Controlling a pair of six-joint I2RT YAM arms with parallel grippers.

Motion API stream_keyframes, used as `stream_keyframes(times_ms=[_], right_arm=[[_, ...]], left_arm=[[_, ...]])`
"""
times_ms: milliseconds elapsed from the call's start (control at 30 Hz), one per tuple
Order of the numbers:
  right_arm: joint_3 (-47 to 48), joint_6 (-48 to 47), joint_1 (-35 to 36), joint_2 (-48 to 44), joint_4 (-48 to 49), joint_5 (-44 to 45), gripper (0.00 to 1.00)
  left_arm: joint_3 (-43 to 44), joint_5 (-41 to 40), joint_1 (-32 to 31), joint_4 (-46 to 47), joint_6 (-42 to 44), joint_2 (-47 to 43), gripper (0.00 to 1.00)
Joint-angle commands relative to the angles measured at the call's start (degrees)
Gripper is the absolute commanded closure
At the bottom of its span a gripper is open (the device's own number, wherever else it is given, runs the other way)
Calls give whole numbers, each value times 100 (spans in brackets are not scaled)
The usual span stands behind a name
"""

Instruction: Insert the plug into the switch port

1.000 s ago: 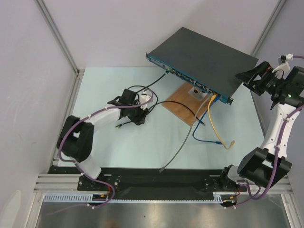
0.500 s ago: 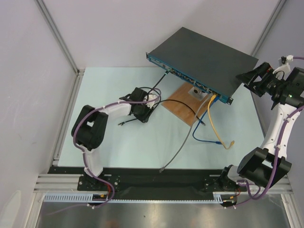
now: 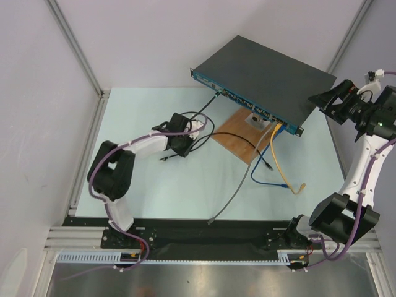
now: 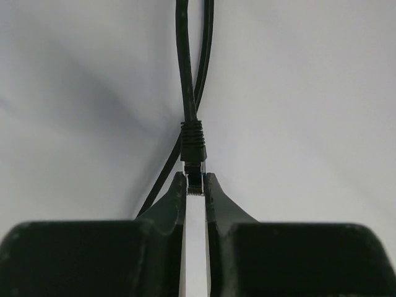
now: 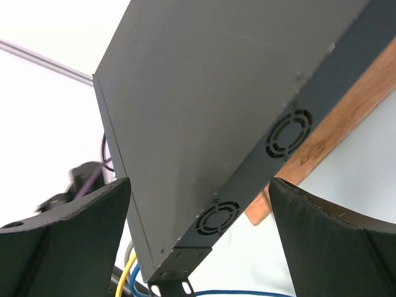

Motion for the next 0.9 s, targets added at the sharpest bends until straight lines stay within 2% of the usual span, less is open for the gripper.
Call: stream_keyframes(times_ms=[0, 200, 367, 467, 633, 867], right_arm=[[506, -293, -35, -207, -5, -118, 0], [621, -408, 8, -373, 91, -346, 0], [726, -680, 271, -575, 100, -513, 2], [718, -891, 518, -690, 65, -522, 3], [525, -1023, 1291, -936, 135, -584, 6], [436, -1708, 2626, -971, -461, -567, 11]], left_arm=[[-172, 180, -36, -83, 91, -1384, 97], [-700, 172, -27, -241, 205, -3248, 100], [-719, 163, 25, -662, 101, -4147, 100], [-561, 268, 69, -1101, -294, -4508, 100], [-543, 593, 218, -1348, -998, -5036, 100], [-499, 1727, 474, -1279, -1218, -5598, 100]])
